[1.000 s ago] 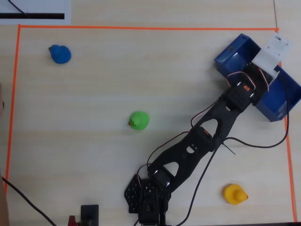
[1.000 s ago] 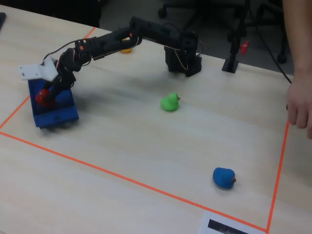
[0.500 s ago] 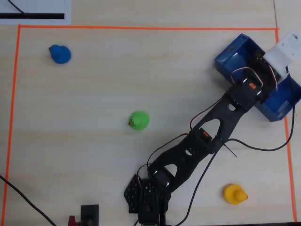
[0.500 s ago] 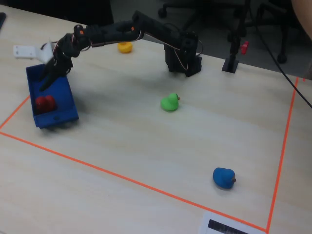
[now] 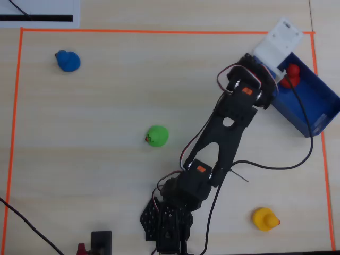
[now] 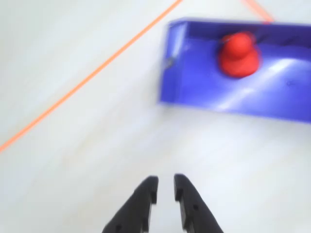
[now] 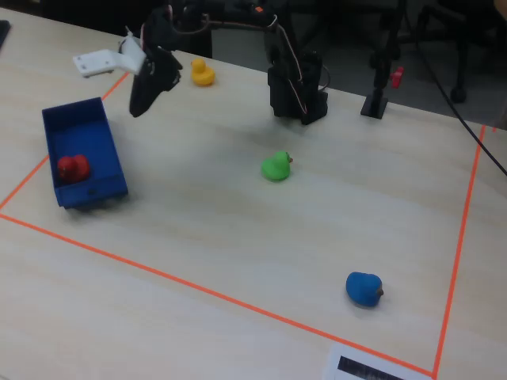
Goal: Grasp red duck and put it into box.
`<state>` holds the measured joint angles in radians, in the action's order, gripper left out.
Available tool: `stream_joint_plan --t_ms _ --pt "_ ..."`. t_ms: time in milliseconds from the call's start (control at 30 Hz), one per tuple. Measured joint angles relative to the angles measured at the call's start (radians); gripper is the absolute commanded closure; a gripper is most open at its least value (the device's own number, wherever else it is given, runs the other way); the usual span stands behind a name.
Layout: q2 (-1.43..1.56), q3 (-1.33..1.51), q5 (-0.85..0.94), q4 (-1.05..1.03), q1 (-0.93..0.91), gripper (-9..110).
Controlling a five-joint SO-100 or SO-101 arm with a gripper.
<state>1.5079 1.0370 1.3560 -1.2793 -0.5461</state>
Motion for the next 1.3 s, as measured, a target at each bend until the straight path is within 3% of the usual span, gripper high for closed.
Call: stream_joint_plan --t_ms 267,567,933,1300 --pt "0.574 0.680 0.121 0.000 0.275 101" --pt "1.094 1.322 0.161 -0.046 0.465 101" --pt "1.470 1.792 0.202 -0.014 0.525 101" --pt "1.658 2.010 0.222 0.018 0.548 101"
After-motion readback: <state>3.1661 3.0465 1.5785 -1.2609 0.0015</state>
